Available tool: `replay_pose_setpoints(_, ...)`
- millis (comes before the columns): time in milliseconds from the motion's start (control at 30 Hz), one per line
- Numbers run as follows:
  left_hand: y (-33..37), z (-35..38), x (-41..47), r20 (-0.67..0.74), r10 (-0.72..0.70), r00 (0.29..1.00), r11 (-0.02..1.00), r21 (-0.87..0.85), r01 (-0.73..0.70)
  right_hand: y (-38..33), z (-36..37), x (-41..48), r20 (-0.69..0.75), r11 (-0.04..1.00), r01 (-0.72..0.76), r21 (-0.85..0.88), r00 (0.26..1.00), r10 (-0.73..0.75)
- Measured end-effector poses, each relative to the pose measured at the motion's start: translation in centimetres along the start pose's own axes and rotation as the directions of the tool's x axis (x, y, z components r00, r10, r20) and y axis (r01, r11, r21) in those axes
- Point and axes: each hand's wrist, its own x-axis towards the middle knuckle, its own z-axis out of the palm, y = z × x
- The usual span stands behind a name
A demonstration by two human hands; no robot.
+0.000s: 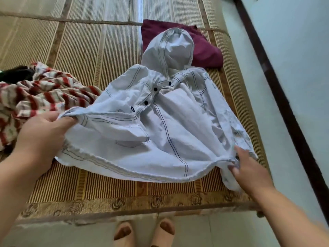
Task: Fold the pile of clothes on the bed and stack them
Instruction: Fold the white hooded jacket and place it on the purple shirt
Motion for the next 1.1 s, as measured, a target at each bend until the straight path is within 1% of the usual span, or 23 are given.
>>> replay_pose_setpoints(33,-0.2,0.3,-0.7,0.03,-0.035,0.999,0.999,-0.006,0.035,-0.2,0.3,-0.4,0.079,0.991,0.0,-0.134,0.997,0.01)
replay_pose_setpoints(67,-0.4,0.9,-1.5,0.054,-0.043,0.998,0.999,-0.009,0.044,-0.9,0.8,-1.1,0.085,0.983,0.034,-0.183,0.996,-0.018)
replay_pose_setpoints(133,-0.5,2.2,-2.9,0.081,0.007,0.997,0.999,0.047,-0.011,-3.7,2.2,-2.7,0.007,0.968,0.247,-0.042,0.969,-0.247)
replay_pose_setpoints(200,-0.8,3.3,-3.8,0.104,0.037,0.994,0.991,0.121,-0.049,-7.2,4.3,-4.0,-0.14,0.821,0.565,0.084,0.822,-0.552)
replay_pose_setpoints(233,-1.0,3.7,-4.1,0.11,0.036,0.993,0.989,0.139,-0.051,-9.1,5.3,-4.5,-0.123,0.751,0.653,0.094,0.756,-0.643)
replay_pose_setpoints(267,-1.4,4.1,-4.2,0.104,0.035,0.994,0.988,0.148,-0.05,-10.9,6.1,-4.7,-0.012,0.738,0.667,0.101,0.743,-0.669)
replay_pose_setpoints(333,-2.0,4.6,-4.3,0.098,0.038,0.994,0.988,0.143,-0.052,-13.5,7.8,-5.2,0.304,0.835,0.548,0.044,0.789,-0.534)
replay_pose_setpoints(367,-2.2,4.7,-4.3,0.094,0.041,0.995,0.99,0.13,-0.053,-14.1,8.4,-5.0,0.347,0.864,0.503,-0.031,0.816,-0.463)
replay_pose_setpoints(467,-2.5,4.5,-3.9,0.088,0.059,0.994,0.99,0.123,-0.069,-14.5,9.1,-4.7,0.3,0.871,0.476,-0.126,0.855,-0.424)
replay_pose_setpoints(567,-2.3,4.0,-3.8,0.123,0.091,0.988,0.987,0.12,-0.106,-13.7,9.0,-5.6,0.483,0.85,0.526,0.032,0.736,-0.474)
replay_pose_setpoints(600,-2.3,3.9,-3.8,0.156,0.105,0.982,0.986,0.113,-0.124,-13.7,8.9,-6.0,0.518,0.863,0.496,0.1,0.715,-0.47)
replay_pose_setpoints(633,-2.4,3.9,-4.1,0.198,0.111,0.974,0.985,0.109,-0.135,-14.3,8.7,-6.2,0.475,0.887,0.408,0.218,0.749,-0.462)
replay_pose_setpoints(667,-2.6,3.8,-4.4,0.246,0.119,0.962,0.983,0.109,-0.149,-15.3,8.1,-6.1,0.357,0.877,0.272,0.397,0.834,-0.42)
replay_pose_setpoints(700,-2.8,3.8,-4.8,0.288,0.115,0.951,0.984,0.097,-0.149,-16.7,7.4,-5.6,0.24,0.78,0.12,0.614,0.913,-0.329)
replay_pose_setpoints(733,-3.1,3.7,-5.2,0.313,0.113,0.943,0.985,0.093,-0.148,-18.4,6.7,-4.6,0.194,0.592,-0.019,0.806,0.953,-0.234)
replay_pose_setpoints(767,-3.6,3.6,-5.5,0.327,0.104,0.939,0.985,0.095,-0.142,-20.1,5.8,-3.5,0.239,0.39,-0.145,0.909,0.949,-0.205)
replay_pose_setpoints(800,-4.1,3.3,-5.9,0.341,0.11,0.933,0.98,0.117,-0.158,-21.4,5.0,-2.5,0.287,0.245,-0.228,0.942,0.927,-0.239)
replay_pose_setpoints(833,-4.5,3.1,-6.2,0.368,0.115,0.923,0.975,0.134,-0.175,-22.1,4.7,-1.8,0.312,0.195,-0.261,0.945,0.895,-0.318)
replay_pose_setpoints(867,-4.9,2.8,-6.5,0.392,0.127,0.911,0.967,0.153,-0.201,-22.5,4.6,-1.0,0.339,0.252,-0.255,0.933,0.859,-0.384)
replay_pose_setpoints(967,-6.3,2.2,-6.6,0.447,0.177,0.877,0.914,0.255,-0.315,-23.7,3.7,0.2,0.464,0.601,-0.113,0.791,0.751,-0.47)
replay_pose_setpoints(1000,-6.9,2.1,-6.6,0.441,0.178,0.88,0.874,0.34,-0.347,-23.2,3.5,0.4,0.423,0.627,-0.04,0.778,0.771,-0.477)
replay_pose_setpoints(1033,-7.5,2.2,-6.6,0.421,0.188,0.887,0.819,0.432,-0.378,-22.6,2.9,0.4,0.343,0.594,-0.017,0.804,0.829,-0.441)
replay_pose_setpoints(1100,-8.6,2.5,-6.8,0.364,0.213,0.907,0.691,0.6,-0.403,-19.7,1.6,0.0,0.132,0.349,-0.028,0.937,0.951,-0.28)
